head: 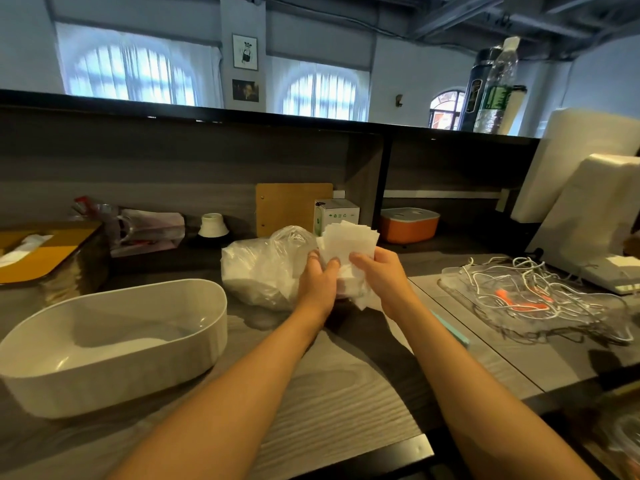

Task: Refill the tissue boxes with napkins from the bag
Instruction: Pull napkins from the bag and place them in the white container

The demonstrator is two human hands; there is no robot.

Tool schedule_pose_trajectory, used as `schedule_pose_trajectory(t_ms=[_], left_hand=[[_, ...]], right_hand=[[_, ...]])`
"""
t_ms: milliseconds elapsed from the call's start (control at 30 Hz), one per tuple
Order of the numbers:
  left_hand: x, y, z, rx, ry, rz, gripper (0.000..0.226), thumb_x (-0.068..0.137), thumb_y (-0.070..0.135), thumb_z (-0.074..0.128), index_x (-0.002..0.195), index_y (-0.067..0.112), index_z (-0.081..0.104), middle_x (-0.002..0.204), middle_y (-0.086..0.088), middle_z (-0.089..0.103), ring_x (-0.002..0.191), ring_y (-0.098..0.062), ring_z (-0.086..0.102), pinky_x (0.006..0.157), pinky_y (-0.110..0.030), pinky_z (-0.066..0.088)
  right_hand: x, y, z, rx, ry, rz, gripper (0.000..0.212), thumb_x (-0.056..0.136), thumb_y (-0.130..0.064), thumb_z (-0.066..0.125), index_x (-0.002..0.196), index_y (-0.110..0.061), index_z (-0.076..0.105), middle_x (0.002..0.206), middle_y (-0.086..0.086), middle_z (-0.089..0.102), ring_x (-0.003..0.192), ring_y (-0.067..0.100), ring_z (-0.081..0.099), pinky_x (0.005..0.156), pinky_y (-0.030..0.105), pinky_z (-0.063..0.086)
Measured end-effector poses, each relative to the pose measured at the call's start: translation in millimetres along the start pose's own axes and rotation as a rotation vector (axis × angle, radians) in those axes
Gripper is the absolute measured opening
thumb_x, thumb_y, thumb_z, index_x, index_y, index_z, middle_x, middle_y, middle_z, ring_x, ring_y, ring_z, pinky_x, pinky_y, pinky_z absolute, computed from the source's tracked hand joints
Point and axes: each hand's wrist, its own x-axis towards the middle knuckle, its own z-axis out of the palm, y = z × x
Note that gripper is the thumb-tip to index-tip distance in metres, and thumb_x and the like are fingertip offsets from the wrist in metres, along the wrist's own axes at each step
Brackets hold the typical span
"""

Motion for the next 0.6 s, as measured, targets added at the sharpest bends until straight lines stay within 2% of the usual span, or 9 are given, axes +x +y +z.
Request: schedule_pose_trajectory(t_ms=[100, 167, 200, 267, 333, 400, 433, 500, 600], left_hand=[[-4, 0, 0, 0.242, 0.137, 0.283, 0.042, 0.101, 0.029, 0.053, 0.14, 0.019, 0.042, 0.121, 0.005, 0.052, 0.108, -0.01, 0.054, 0.086, -0.017, 0.047], [-5, 2, -1, 0.268, 0.121, 0.437, 0.027, 0.102, 0.025, 0.052, 0.128, 0.019, 0.053, 0.119, 0.002, 0.057, 0.102, -0.004, 0.054, 0.08, -0.006, 0.043], [-5, 2, 0, 0.253, 0.061, 0.443, 0.022, 0.103, 0.023, 0.049, 0.123, 0.019, 0.056, 0.118, 0.001, 0.059, 0.101, -0.004, 0.055, 0.079, -0.004, 0.043], [-10, 5, 2, 0.153, -0.051, 0.32, 0.022, 0.106, 0.026, 0.043, 0.121, 0.02, 0.058, 0.114, 0.003, 0.062, 0.105, -0.008, 0.058, 0.081, -0.007, 0.045], [-10, 7, 1, -0.002, -0.103, 0.122, 0.034, 0.104, 0.043, 0.041, 0.123, 0.021, 0.057, 0.112, 0.006, 0.062, 0.106, -0.011, 0.058, 0.088, -0.014, 0.046], [-5, 5, -2, -0.129, -0.109, -0.03, 0.073, 0.084, 0.075, 0.043, 0.135, 0.024, 0.055, 0.125, 0.001, 0.063, 0.116, -0.017, 0.058, 0.104, -0.033, 0.044], [-4, 5, -4, -0.2, -0.121, -0.082, 0.084, 0.074, 0.081, 0.045, 0.138, 0.027, 0.053, 0.129, -0.002, 0.063, 0.12, -0.021, 0.058, 0.108, -0.043, 0.043], [-2, 5, -7, -0.285, -0.153, -0.136, 0.082, 0.074, 0.079, 0.049, 0.138, 0.028, 0.053, 0.129, -0.005, 0.065, 0.12, -0.025, 0.061, 0.108, -0.05, 0.044], [1, 5, -10, -0.292, -0.174, -0.168, 0.055, 0.091, 0.06, 0.053, 0.133, 0.025, 0.057, 0.12, -0.006, 0.069, 0.112, -0.025, 0.066, 0.101, -0.05, 0.05]], right_hand=[[5, 2, -13, -0.002, 0.19, -0.017, 0.021, 0.096, -0.017, 0.059, 0.117, -0.014, 0.06, 0.104, -0.001, 0.063, 0.09, 0.013, 0.062, 0.072, 0.027, 0.053], [4, 3, -15, -0.134, 0.265, -0.086, 0.017, 0.096, -0.018, 0.06, 0.112, -0.017, 0.06, 0.104, -0.002, 0.061, 0.092, 0.013, 0.06, 0.076, 0.028, 0.052], [3, 2, -14, -0.17, 0.249, -0.124, 0.012, 0.095, -0.019, 0.06, 0.107, -0.019, 0.06, 0.102, -0.003, 0.061, 0.089, 0.011, 0.06, 0.075, 0.026, 0.052], [-1, -2, -7, -0.189, 0.123, -0.184, 0.005, 0.096, -0.025, 0.06, 0.098, -0.021, 0.063, 0.093, -0.004, 0.064, 0.084, 0.009, 0.062, 0.071, 0.023, 0.051], [-4, -5, 0, -0.163, 0.011, -0.173, 0.023, 0.099, -0.036, 0.053, 0.102, -0.019, 0.068, 0.093, -0.002, 0.067, 0.088, 0.011, 0.063, 0.076, 0.026, 0.05], [-3, -7, 2, -0.134, -0.014, -0.095, 0.042, 0.102, -0.043, 0.041, 0.114, -0.014, 0.069, 0.102, -0.004, 0.066, 0.092, 0.008, 0.06, 0.079, 0.027, 0.045], [-2, -7, 2, -0.148, -0.017, -0.083, 0.047, 0.104, -0.043, 0.037, 0.118, -0.012, 0.068, 0.106, -0.003, 0.066, 0.092, 0.007, 0.058, 0.079, 0.026, 0.043], [-1, -5, 0, -0.182, -0.036, -0.103, 0.05, 0.105, -0.041, 0.032, 0.12, -0.011, 0.068, 0.108, -0.002, 0.065, 0.091, 0.01, 0.059, 0.081, 0.026, 0.046], [0, -2, -1, -0.183, -0.108, -0.168, 0.05, 0.106, -0.04, 0.029, 0.119, -0.013, 0.069, 0.104, -0.001, 0.067, 0.084, 0.015, 0.058, 0.076, 0.026, 0.047]])
